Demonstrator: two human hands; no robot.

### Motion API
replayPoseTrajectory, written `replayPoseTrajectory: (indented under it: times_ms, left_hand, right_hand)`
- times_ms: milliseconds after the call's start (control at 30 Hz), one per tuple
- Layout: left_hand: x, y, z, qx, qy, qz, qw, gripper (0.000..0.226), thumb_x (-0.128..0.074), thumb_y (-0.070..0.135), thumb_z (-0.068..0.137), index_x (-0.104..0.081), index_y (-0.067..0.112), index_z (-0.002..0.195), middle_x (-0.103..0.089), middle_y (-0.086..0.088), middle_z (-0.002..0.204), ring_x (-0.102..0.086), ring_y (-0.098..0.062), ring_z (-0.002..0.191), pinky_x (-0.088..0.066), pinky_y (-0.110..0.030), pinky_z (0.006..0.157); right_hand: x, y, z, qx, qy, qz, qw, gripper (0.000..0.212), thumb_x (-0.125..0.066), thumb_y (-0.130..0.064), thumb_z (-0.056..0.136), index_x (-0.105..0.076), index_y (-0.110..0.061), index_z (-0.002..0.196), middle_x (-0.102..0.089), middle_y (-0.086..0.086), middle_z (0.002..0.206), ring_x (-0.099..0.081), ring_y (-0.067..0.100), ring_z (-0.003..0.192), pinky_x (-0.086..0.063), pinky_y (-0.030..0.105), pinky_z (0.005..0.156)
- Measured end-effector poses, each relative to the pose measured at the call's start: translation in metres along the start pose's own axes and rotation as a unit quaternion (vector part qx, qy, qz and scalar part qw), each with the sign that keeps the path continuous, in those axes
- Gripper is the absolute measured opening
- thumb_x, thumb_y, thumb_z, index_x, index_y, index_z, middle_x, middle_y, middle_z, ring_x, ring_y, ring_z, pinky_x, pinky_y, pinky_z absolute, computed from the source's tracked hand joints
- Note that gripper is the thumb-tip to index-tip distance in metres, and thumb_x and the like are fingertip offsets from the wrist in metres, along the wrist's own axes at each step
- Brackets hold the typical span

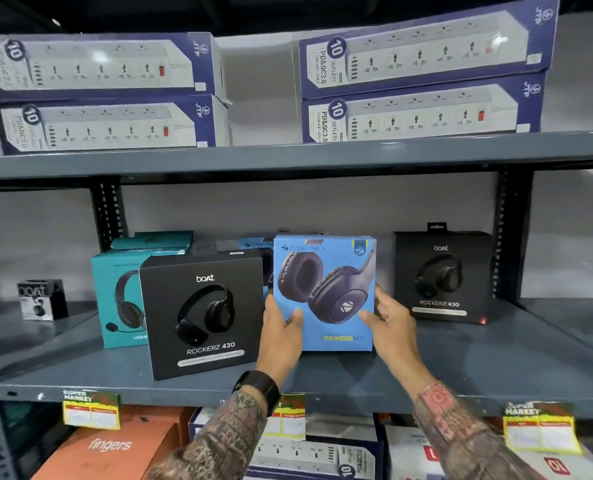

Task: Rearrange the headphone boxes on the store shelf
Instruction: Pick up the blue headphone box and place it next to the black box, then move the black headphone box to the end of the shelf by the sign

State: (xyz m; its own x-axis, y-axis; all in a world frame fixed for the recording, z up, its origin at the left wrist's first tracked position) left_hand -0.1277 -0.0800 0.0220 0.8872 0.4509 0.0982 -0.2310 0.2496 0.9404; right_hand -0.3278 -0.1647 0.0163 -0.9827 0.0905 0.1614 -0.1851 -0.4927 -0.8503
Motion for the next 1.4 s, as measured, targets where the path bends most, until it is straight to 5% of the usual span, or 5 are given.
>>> replayPoseTrajectory:
  times_ms: [333,800,1000,1167,1400]
  left_hand:
    - [0.004,-0.016,0.018,0.05,0.072,0.026,0.996,0.051,-0.057,0.026,0.108,-0.034,0.011,0.151,-0.04,-0.011,0.159,-0.039,-0.032,0.148,-0.036,-0.055,0.126]
    - [0.012,-0.027,0.021,0.016,0.117,0.067,0.991,0.065,-0.066,0.023,0.104,-0.035,0.007,0.159,-0.053,-0.016,0.156,-0.055,-0.035,0.142,-0.047,-0.052,0.12]
    - [0.017,-0.016,-0.003,0.037,0.089,0.112,0.989,0.076,-0.057,0.025,0.109,-0.017,0.01,0.172,-0.049,-0.014,0.166,-0.05,-0.035,0.15,-0.04,-0.04,0.121]
    - [0.041,-0.006,-0.05,0.002,0.059,0.084,0.995,0.056,-0.06,0.021,0.108,-0.045,0.023,0.162,-0.065,0.025,0.122,-0.065,0.011,0.103,-0.047,-0.007,0.091]
    - [0.145,0.013,-0.069,-0.095,0.179,0.071,0.977,0.035,-0.069,0.015,0.103,-0.071,0.029,0.135,-0.076,0.011,0.126,-0.07,0.009,0.107,-0.056,-0.015,0.095]
  right_hand:
    - [-0.029,0.014,0.008,0.01,-0.019,-0.006,1.0,0.071,-0.073,-0.009,0.084,-0.062,-0.06,0.133,-0.074,-0.04,0.111,-0.074,0.008,0.116,-0.056,0.046,0.108]
    - [-0.035,0.005,-0.005,-0.001,-0.019,0.002,1.0,0.068,-0.073,0.003,0.088,-0.062,-0.028,0.147,-0.073,-0.044,0.087,-0.075,0.004,0.088,-0.064,0.035,0.094]
    - [-0.03,-0.003,-0.022,-0.036,-0.004,0.002,0.999,0.076,-0.077,-0.001,0.089,-0.05,-0.02,0.157,-0.072,-0.008,0.134,-0.071,0.013,0.118,-0.058,0.037,0.104]
    - [-0.026,-0.028,-0.047,0.028,0.13,-0.015,0.991,0.033,-0.076,-0.004,0.089,-0.072,-0.019,0.119,-0.072,0.005,0.107,-0.071,0.021,0.091,-0.06,0.05,0.086]
    - [-0.101,-0.082,-0.064,0.074,-0.023,0.044,0.996,0.028,-0.076,-0.009,0.093,-0.07,-0.029,0.111,-0.073,-0.011,0.099,-0.069,-0.006,0.083,-0.054,0.009,0.074]
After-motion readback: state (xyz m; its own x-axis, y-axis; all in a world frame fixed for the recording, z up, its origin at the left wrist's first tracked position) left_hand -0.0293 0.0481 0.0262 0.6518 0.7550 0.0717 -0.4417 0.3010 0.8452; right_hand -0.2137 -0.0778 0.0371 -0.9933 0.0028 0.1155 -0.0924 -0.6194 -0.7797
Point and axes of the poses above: each hand's wrist, its own z-axis towards the middle knuckle, its own x-axis out of the back of the hand, y = z × x, the point moved 3 cm from there along z, towards the middle knuckle
